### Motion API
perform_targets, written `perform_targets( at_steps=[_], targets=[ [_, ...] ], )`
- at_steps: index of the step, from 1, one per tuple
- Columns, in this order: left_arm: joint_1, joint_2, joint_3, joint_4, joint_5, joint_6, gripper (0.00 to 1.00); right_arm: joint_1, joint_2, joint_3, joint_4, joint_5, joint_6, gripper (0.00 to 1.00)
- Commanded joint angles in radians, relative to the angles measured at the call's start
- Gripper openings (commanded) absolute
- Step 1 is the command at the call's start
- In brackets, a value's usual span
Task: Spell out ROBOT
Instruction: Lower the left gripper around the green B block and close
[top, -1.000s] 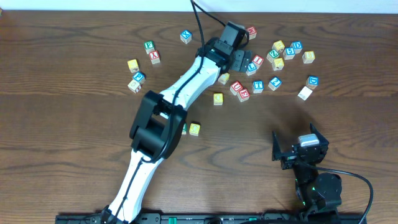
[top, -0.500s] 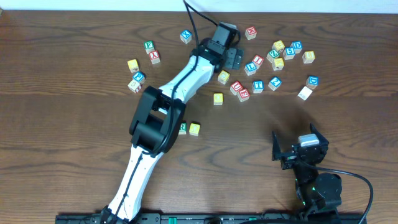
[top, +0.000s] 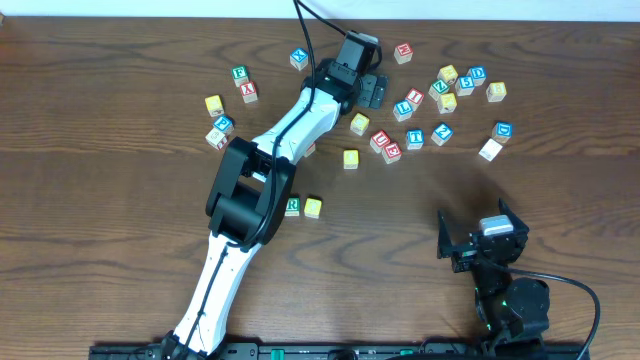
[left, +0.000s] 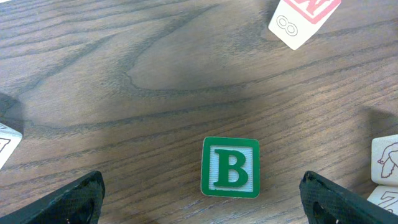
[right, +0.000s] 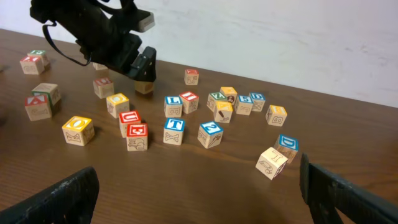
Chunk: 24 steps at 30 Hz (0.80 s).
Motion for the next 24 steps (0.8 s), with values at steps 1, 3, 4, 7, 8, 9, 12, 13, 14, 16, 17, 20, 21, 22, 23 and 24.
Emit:
perform_targets(
  at_steps=[1,3,4,7,8,9,12,13,14,16,17,20,21,22,23,24],
  targets=[
    [-0.007,0.010,0.027,0.007,-0.004,0.020,0.99,-0.006,0.000,-0.002,-0.004,0.000,-0.011,0.99],
    [-0.009,0.019,0.027,0.013,-0.004,0.020,0.99,-0.006,0.000,-0.002,-0.004,0.000,-0.011,0.99],
    [-0.010,0.026,0.027,0.014,-0.004,0.020,0.99,-0.006,0.000,-0.002,-0.004,0.000,-0.011,0.99],
    [-0.013,0.043,0.027,0.020,-0.004,0.020,0.99,-0.006,0.000,-0.002,-0.004,0.000,-0.011,0.99],
    [-0.014,0.047,0.027,0.023,-0.005,0.020,0.99,-0.006,0.000,-0.002,-0.004,0.000,-0.011,0.99],
    [-0.015,0.051,0.027,0.028,-0.004,0.020,0.99,-0.006,0.000,-0.002,-0.004,0.000,-0.011,0.99],
    [-0.017,0.056,0.027,0.032,-0.004,0.019,0.99,-0.006,0.000,-0.002,-0.004,0.000,-0.011,0.99],
    [-0.017,0.055,0.027,0.035,-0.004,0.019,0.99,-0.006,0.000,-0.002,-0.004,0.000,-0.011,0.99],
    [-0.017,0.055,0.027,0.039,-0.004,0.019,0.99,-0.006,0.000,-0.002,-0.004,0.000,-0.011,0.99],
    [-0.017,0.056,0.027,0.043,-0.004,0.019,0.99,-0.006,0.000,-0.002,-0.004,0.000,-0.011,0.99],
    [-0.017,0.056,0.027,0.045,-0.004,0.019,0.99,-0.006,0.000,-0.002,-0.004,0.000,-0.011,0.99],
    [-0.019,0.056,0.027,0.047,-0.005,0.020,0.99,-0.006,0.000,-0.002,-0.004,0.000,-0.011,0.99],
    [-0.019,0.056,0.027,0.048,-0.005,0.020,0.99,-0.006,0.000,-0.002,-0.004,0.000,-0.011,0.99],
    [-0.019,0.056,0.027,0.050,-0.005,0.020,0.99,-0.006,0.000,-0.002,-0.004,0.000,-0.011,0.99],
    [-0.019,0.056,0.027,0.053,-0.005,0.019,0.98,-0.006,0.000,-0.002,-0.004,0.000,-0.011,0.99],
    [-0.019,0.056,0.027,0.054,-0.005,0.019,0.98,-0.006,0.000,-0.002,-0.004,0.000,-0.011,0.99]
  ],
)
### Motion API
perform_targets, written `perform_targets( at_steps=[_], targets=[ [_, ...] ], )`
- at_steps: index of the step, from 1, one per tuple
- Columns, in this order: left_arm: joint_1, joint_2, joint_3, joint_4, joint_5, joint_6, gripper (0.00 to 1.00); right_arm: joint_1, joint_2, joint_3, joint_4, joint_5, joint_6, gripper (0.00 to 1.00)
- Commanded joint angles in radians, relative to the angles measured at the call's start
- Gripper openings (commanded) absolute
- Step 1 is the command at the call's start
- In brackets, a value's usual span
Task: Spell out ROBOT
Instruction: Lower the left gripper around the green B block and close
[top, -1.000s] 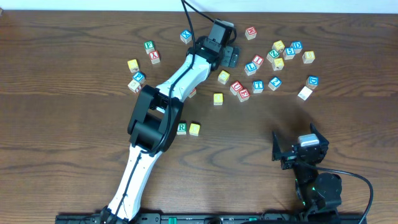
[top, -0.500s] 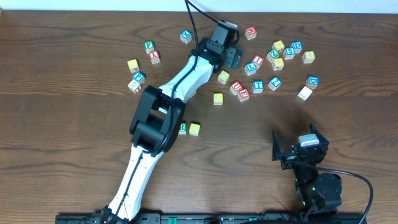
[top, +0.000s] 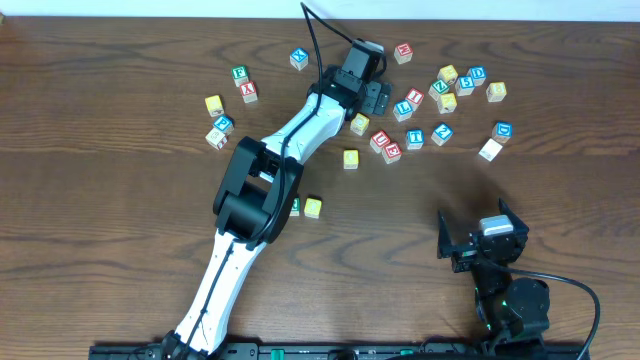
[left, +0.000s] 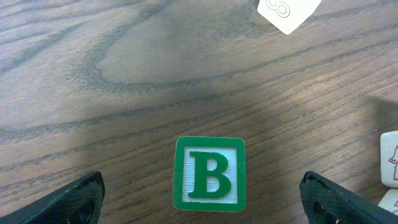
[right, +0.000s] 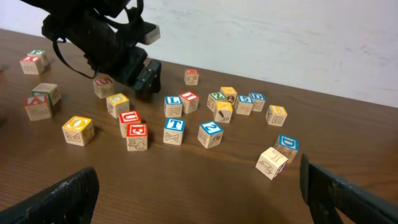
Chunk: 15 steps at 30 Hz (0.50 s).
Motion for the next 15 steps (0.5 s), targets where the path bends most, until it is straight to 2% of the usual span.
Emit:
perform_targets(
  at_steps=[1,5,15],
  targets=[
    [-0.002,0.013,0.027,0.010,-0.005,0.009,0.96,-0.006,0.000,-0.002,-0.004,0.000,-0.011,0.99],
    [-0.002,0.015,0.027,0.010,-0.005,0.009,0.84,-0.006,0.000,-0.002,-0.004,0.000,-0.011,0.99],
    [-0.003,0.016,0.027,0.010,-0.005,0.009,0.78,-0.006,0.000,-0.002,-0.004,0.000,-0.011,0.99]
  ],
)
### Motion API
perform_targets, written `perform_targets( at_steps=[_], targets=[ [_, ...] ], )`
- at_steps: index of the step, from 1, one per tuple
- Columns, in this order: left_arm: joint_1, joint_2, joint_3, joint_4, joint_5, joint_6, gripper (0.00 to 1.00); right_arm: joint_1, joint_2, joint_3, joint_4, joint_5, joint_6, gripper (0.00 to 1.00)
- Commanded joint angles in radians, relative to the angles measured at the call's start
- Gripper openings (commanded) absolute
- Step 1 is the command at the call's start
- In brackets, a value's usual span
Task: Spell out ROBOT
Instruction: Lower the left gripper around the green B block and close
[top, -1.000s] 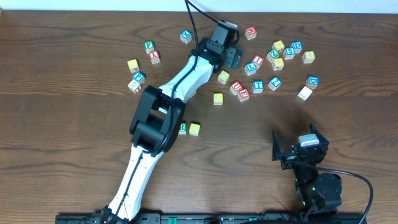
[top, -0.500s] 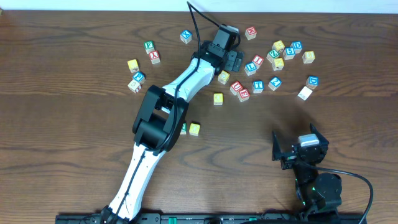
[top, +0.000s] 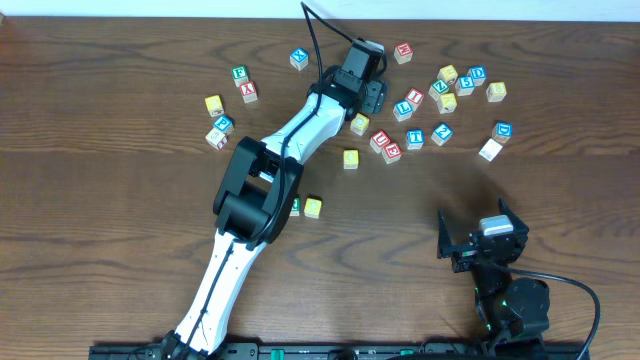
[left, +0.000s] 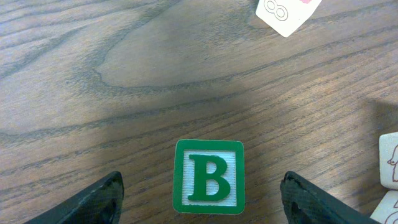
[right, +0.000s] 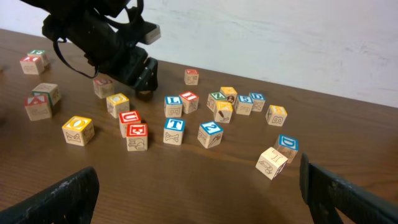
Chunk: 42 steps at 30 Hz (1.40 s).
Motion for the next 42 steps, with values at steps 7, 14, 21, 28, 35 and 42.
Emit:
perform_targets(
  at_steps=[7,14,21,28,35,42],
  targets=[
    [-0.002,0.018,0.027,0.000,-0.005,0.003,0.79,-0.006,0.000,-0.002,-0.004,0.000,-0.011,0.99],
    [-0.006,0.020,0.027,0.000,-0.005,0.003,0.78,-0.006,0.000,-0.002,-0.004,0.000,-0.011,0.99],
    [-0.013,0.021,0.026,0.000,-0.005,0.002,0.78,-0.006,0.000,-0.002,-0.004,0.000,-0.011,0.99],
    [-0.014,0.022,0.025,-0.003,-0.005,0.002,0.78,-0.006,0.000,-0.002,-0.004,0.000,-0.011,0.99],
    [-0.014,0.024,0.024,0.000,-0.005,0.002,0.73,-0.006,0.000,-0.002,-0.004,0.000,-0.011,0.99],
    [-0.014,0.030,0.024,0.006,-0.006,0.002,0.69,-0.006,0.000,-0.002,-0.004,0.000,-0.011,0.99]
  ],
)
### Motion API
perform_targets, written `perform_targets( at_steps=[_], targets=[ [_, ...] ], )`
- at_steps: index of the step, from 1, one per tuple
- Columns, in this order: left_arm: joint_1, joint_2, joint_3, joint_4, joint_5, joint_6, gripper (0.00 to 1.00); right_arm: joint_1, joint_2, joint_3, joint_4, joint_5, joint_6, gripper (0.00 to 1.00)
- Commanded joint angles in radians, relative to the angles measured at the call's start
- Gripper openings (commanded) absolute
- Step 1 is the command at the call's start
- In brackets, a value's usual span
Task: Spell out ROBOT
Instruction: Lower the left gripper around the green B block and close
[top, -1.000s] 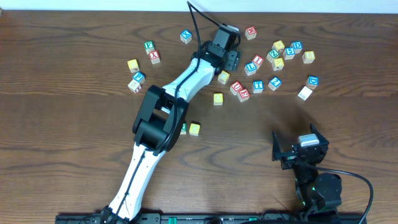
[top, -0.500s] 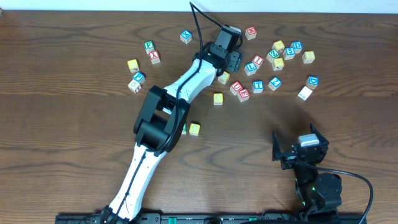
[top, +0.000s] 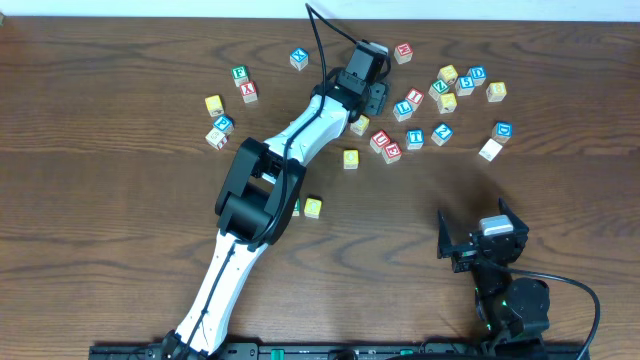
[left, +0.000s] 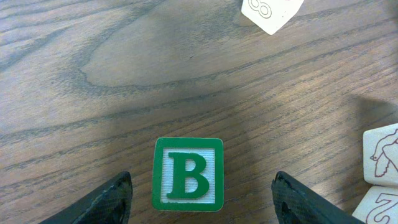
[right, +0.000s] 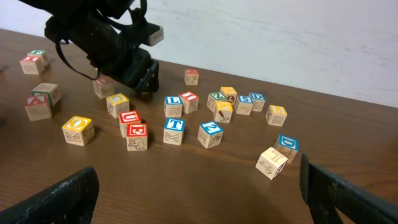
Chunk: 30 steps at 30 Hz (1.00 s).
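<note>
A green B block (left: 187, 175) lies flat on the wood in the left wrist view, between the two dark fingers of my left gripper (left: 202, 186), which is open and touches nothing. In the overhead view the left gripper (top: 371, 96) hangs over the far cluster and hides the B. A green R block (top: 296, 207) and a yellow block (top: 313, 207) sit side by side mid-table, the R half under the arm. A blue T block (top: 415, 139) and a yellow O block (right: 78, 130) lie loose. My right gripper (top: 478, 243) is open and empty.
Several letter blocks lie scattered across the far side of the table: a red U (right: 129, 117), a red E (right: 137, 132), a blue D (top: 503, 130), and a group at the far left (top: 228, 100). The left arm (top: 290, 140) stretches diagonally across the middle.
The left gripper has shifted a little, so the B block sits further left and lower between its fingers. The fingers show slightly closer together. The right arm has not moved.
The open left gripper first hung above the B block, which sat right of centre. Then the block looked larger and centred between the fingers. Then the fingertips reached further into view, and now they flank the block closely. The right gripper stayed parked throughout.
</note>
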Motion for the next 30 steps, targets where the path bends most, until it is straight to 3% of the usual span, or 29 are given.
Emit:
perform_targets(
  at_steps=[1,21,26,30],
  targets=[
    [0.000,0.032,0.024,0.006,-0.006,0.002,0.68,-0.006,0.000,-0.002,-0.004,0.000,-0.011,0.99],
    [0.000,0.060,0.059,0.034,-0.013,0.003,0.67,-0.006,0.000,-0.002,-0.004,0.000,-0.011,0.99],
    [0.000,0.060,0.059,0.034,-0.013,0.003,0.60,-0.006,0.000,-0.002,-0.004,0.000,-0.011,0.99],
    [0.000,0.060,0.059,0.026,-0.013,0.003,0.49,-0.006,0.000,-0.002,-0.004,0.000,-0.011,0.99]
  ],
)
